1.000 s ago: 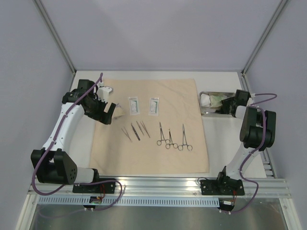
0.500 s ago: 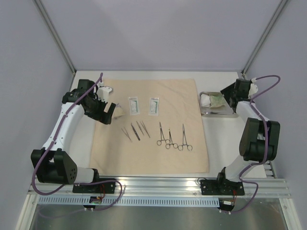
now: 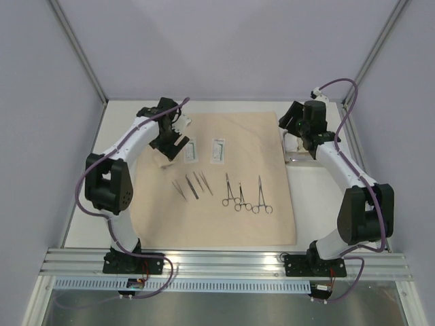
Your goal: Prepare the surgical pack
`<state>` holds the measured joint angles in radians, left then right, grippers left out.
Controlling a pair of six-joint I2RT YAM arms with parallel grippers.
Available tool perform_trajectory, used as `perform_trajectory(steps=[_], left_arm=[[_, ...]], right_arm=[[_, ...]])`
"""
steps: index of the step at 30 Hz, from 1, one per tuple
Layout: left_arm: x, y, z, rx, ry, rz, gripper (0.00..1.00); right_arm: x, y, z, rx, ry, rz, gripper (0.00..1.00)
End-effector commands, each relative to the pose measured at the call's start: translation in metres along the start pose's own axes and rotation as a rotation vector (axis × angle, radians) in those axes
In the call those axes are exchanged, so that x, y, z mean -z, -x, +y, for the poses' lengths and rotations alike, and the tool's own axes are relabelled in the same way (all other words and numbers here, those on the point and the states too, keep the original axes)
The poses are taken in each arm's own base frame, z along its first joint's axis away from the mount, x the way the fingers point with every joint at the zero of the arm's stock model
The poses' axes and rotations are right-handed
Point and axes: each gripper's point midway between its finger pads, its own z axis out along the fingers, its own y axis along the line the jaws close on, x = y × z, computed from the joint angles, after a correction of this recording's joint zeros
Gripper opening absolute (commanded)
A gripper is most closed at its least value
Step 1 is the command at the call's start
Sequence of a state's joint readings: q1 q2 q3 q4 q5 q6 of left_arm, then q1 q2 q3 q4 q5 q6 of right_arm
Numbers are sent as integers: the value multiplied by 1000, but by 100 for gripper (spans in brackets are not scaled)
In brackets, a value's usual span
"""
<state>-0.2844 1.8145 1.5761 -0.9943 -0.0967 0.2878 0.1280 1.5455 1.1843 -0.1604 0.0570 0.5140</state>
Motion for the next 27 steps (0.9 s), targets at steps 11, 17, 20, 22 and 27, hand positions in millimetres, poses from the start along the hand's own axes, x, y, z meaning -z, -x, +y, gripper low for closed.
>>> perform_trajectory(steps=[11, 17, 20, 22, 27], left_arm=[[-89, 0, 17, -33, 49, 226, 89], [-92, -1, 0, -17, -40, 219, 51], [-84, -1, -2, -15, -49, 209, 32], [-70, 3, 1, -21, -42, 178, 28], [-19, 12, -6, -72, -110, 63, 19]], right_arm=[[27, -3, -4, 106, 10, 9, 62], [29, -2, -3, 113, 9, 10, 61], [33, 1, -2, 115, 14, 4, 61], [37, 4, 2, 122, 32, 0, 61], [54, -5, 53, 243, 245, 22, 62]])
